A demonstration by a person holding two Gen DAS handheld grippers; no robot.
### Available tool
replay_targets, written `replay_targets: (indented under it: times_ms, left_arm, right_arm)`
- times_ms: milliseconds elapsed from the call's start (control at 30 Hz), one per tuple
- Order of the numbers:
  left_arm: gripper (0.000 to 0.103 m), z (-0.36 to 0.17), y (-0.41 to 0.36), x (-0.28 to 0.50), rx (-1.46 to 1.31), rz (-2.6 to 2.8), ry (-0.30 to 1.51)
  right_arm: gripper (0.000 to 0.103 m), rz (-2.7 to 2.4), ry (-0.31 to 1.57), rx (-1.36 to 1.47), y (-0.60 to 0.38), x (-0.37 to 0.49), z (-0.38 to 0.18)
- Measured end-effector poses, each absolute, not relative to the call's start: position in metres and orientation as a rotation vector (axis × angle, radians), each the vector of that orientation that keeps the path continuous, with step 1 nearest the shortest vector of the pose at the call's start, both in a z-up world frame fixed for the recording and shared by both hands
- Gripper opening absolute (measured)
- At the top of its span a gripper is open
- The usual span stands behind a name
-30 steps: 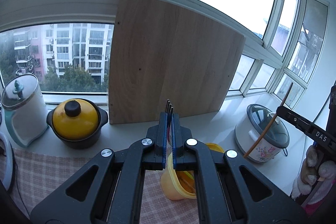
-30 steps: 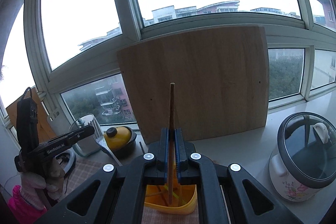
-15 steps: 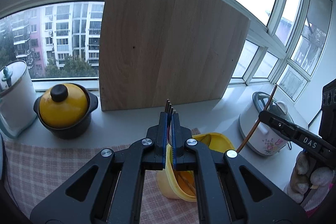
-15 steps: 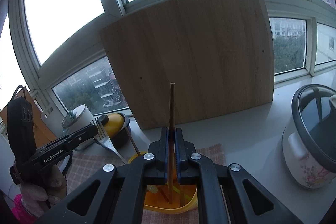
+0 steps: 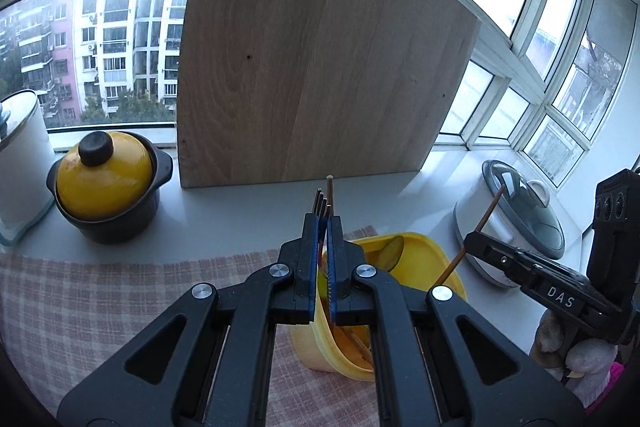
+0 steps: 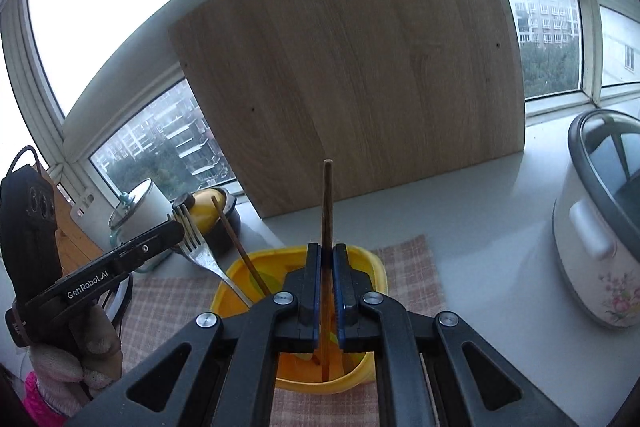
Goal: Organize utensils
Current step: 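Lower the fork and chopstick into the container and open both grippers, then move both open grippers back to the remaining utensils on the cloth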
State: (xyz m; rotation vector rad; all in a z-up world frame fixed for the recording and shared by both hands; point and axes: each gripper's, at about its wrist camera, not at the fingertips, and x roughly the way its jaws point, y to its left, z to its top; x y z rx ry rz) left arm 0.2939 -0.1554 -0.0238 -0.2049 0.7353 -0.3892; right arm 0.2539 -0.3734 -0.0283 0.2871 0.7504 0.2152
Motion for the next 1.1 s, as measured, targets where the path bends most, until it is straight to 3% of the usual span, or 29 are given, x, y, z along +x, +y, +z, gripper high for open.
replay_targets:
  times_ms: [300,367,400,433,500,600,1100]
  left_arm:
    - [0.003,-0.024,-0.156,0.293,-0.211,-0.422,0.734]
    - [0.012,-0.021,-0.156,0.291,-0.201,-0.422,0.731]
    - [0.022,-0.019,-0.155,0.290,-0.200,-0.421,0.727]
    - [0.029,-0.018,-0.155,0.289,-0.199,-0.420,0.721]
    - [0.029,-0.015,-0.152,0.285,-0.200,-0.414,0.710]
    - [0.029,-0.013,-0.148,0.282,-0.203,-0.411,0.704]
    - [0.031,-0.011,-0.115,0.251,-0.161,-0.372,0.710]
  right_arm:
    - [0.007,0.228,0.767,0.268,-0.367,0.256,-0.031]
    - [0.026,0.226,0.765,0.270,-0.368,0.255,-0.031]
    - [0.038,0.220,0.758,0.273,-0.369,0.253,-0.031]
    - [0.040,0.214,0.757,0.273,-0.370,0.251,-0.031]
    - [0.042,0.209,0.758,0.275,-0.372,0.248,-0.031]
    - [0.057,0.196,0.753,0.275,-0.373,0.244,-0.030]
    - [0.058,0.199,0.729,0.261,-0.372,0.204,-0.021]
